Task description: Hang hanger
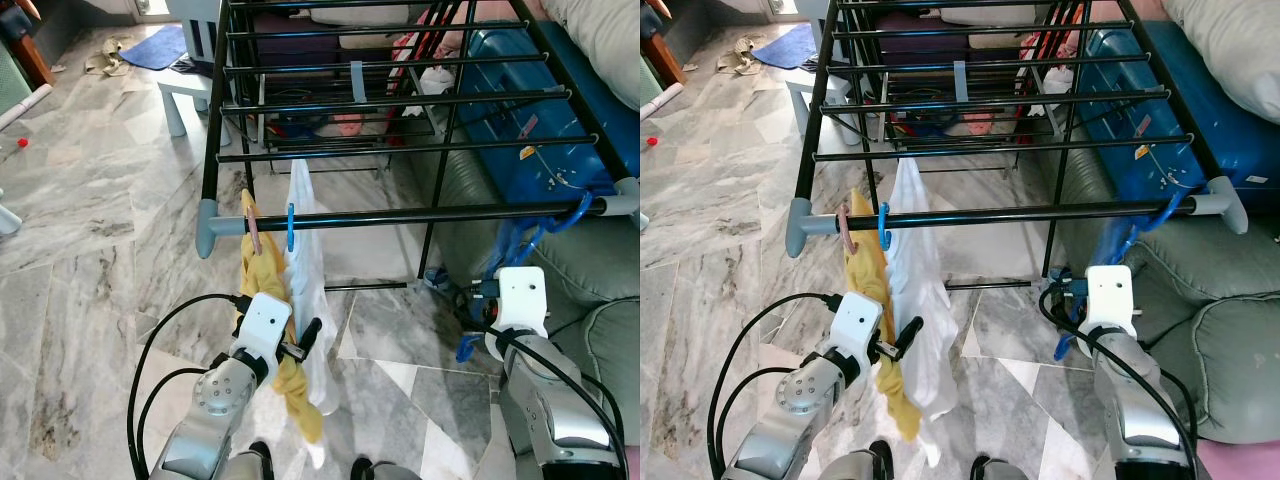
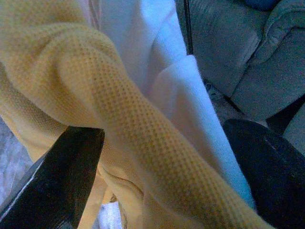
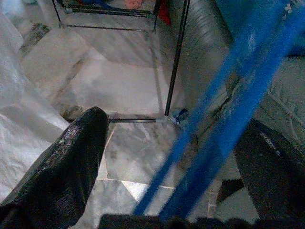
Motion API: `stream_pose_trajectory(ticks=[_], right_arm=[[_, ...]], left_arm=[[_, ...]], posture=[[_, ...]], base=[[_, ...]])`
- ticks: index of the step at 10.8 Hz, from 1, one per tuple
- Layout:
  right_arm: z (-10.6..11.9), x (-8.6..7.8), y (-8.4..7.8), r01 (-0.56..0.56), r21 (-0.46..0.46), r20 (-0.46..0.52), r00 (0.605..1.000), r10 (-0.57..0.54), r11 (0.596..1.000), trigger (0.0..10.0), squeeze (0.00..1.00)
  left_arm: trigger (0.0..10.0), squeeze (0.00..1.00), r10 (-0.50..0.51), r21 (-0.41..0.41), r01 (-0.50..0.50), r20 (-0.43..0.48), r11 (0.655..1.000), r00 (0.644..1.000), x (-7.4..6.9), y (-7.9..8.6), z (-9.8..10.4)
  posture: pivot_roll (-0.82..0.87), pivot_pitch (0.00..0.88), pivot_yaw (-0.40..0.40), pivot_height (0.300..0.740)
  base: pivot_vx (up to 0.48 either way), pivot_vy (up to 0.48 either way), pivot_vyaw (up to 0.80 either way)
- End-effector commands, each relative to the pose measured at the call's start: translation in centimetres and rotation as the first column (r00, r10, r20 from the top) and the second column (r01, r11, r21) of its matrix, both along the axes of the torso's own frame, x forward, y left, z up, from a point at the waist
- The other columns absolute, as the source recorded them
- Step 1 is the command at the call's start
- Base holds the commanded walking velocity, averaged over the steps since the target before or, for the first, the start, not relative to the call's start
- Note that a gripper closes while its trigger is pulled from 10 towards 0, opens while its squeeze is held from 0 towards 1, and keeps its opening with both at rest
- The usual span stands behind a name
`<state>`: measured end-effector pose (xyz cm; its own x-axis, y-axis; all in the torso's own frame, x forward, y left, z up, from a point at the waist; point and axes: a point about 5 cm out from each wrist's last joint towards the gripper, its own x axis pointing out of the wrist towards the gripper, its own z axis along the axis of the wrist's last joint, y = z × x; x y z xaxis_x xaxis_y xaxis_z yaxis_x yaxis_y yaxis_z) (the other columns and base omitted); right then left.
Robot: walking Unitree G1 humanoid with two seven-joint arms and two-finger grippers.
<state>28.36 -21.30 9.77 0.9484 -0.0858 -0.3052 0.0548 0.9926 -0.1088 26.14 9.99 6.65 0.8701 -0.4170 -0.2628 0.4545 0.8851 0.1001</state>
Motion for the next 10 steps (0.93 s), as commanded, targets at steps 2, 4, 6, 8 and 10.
stream_pose_trajectory(ticks=[2,4,6,8,10], right_arm=[[0.31,-0.34,0.26,0.007,-0.033,0.015,1.000,-0.006,0.999,10.0,1.00],[0.56,-0.83,0.19,0.024,-0.041,0.036,0.999,-0.022,0.999,10.0,1.00],[0.14,-1.15,0.89,0.007,-0.041,0.023,1.000,-0.006,0.999,10.0,0.96],[0.18,-1.10,1.05,0.004,-0.034,0.022,1.000,-0.003,0.999,10.0,0.69],[0.21,-1.01,0.95,0.008,-0.038,0.023,1.000,-0.007,0.999,10.0,0.69]], left_arm=[[10.0,0.00,0.000,0.023,0.000,-0.010,1.000,1.000,-0.20,0.12,-0.43],[10.0,0.00,-0.005,0.024,0.006,-0.007,1.000,1.000,-0.22,-0.03,-0.43],[10.0,0.00,-0.012,0.030,0.012,-0.004,0.999,1.000,-0.21,-0.12,-0.42],[10.0,0.00,-0.013,0.034,0.013,0.000,0.999,1.000,-0.21,-0.17,-0.41],[10.0,0.00,-0.008,0.036,0.008,0.001,0.999,1.000,-0.18,-0.18,-0.42]], posture=[[-0.05,0.171,-0.006,0.740],[-0.06,0.176,-0.007,0.740],[-0.06,0.174,-0.006,0.740],[-0.05,0.171,-0.009,0.740],[-0.05,0.169,-0.012,0.740]], base=[[0.000,0.000,0.00],[0.000,0.000,0.00],[0.000,0.000,0.00],[-0.274,0.000,0.00],[-0.293,0.000,0.00]])
